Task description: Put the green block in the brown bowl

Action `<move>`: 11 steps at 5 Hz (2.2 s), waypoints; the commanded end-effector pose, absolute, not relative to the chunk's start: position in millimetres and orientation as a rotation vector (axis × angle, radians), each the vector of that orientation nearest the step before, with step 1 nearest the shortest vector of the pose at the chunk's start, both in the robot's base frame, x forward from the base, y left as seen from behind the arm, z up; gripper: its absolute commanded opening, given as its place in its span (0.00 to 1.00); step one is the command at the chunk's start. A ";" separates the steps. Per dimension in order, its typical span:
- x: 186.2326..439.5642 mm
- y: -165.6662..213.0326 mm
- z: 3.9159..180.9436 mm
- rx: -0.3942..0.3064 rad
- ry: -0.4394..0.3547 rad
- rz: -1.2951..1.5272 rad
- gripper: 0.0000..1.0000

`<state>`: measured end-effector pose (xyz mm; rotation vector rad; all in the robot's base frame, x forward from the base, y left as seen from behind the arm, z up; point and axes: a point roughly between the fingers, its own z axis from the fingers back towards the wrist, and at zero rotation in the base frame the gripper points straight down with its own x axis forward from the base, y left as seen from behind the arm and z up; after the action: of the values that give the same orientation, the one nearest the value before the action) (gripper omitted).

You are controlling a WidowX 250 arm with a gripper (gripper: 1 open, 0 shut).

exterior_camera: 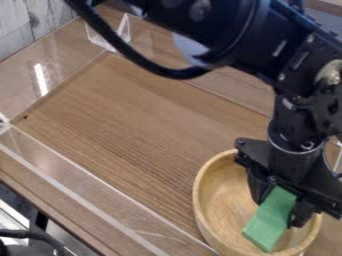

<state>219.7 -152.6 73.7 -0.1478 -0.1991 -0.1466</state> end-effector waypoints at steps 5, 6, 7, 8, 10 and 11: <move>226.9 -140.5 95.4 -0.158 -0.157 -0.284 0.00; 227.3 -132.3 107.6 -0.164 -0.155 -0.290 0.00; 230.4 -134.2 95.7 -0.172 -0.152 -0.245 0.00; 230.7 -134.8 84.3 -0.177 -0.133 -0.201 0.00; 231.9 -127.3 63.5 -0.169 -0.103 -0.252 0.00; 232.4 -122.7 64.0 -0.157 -0.097 -0.244 0.00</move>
<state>228.1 -123.4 57.0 -0.1514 -0.0683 -0.2461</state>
